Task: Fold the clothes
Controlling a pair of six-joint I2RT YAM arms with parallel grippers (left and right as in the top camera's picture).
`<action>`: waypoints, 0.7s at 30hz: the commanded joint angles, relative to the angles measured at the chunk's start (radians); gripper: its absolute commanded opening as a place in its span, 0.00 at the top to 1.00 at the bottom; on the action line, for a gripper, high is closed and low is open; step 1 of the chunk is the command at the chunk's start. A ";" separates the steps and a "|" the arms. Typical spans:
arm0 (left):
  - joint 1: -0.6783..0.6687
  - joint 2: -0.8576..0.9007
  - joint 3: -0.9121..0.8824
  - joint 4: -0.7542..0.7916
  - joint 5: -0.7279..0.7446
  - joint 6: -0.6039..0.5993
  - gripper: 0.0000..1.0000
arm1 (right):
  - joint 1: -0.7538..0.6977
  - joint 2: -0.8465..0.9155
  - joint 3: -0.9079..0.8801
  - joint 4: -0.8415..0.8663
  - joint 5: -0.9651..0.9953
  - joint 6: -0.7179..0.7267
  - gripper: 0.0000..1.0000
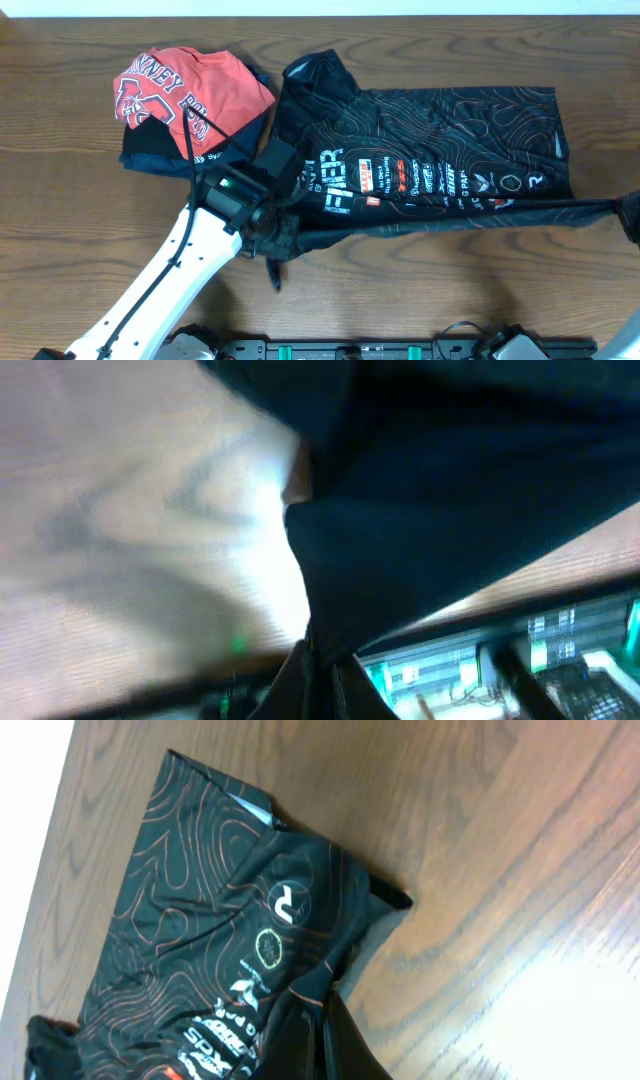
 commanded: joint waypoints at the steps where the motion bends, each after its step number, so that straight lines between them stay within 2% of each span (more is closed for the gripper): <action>1: 0.005 -0.007 0.019 0.014 -0.057 0.033 0.94 | 0.031 0.015 0.003 0.012 0.064 -0.002 0.99; 5: 0.005 -0.007 0.019 -0.070 -0.056 0.051 0.94 | 0.018 0.022 0.003 0.017 0.244 0.036 0.99; 8: 0.005 -0.007 0.019 -0.141 -0.054 0.085 0.94 | 0.006 0.024 0.003 0.018 0.232 0.076 0.99; 11: 0.005 -0.007 0.019 -0.141 -0.053 0.089 0.94 | 0.006 0.024 0.003 0.018 0.233 0.075 0.99; 16: 0.005 -0.007 0.019 0.042 -0.054 0.117 0.94 | 0.020 0.029 0.003 0.029 0.232 0.076 0.99; 21: 0.005 -0.006 0.019 0.237 -0.058 0.253 0.94 | 0.050 0.070 0.002 0.053 0.233 0.077 0.99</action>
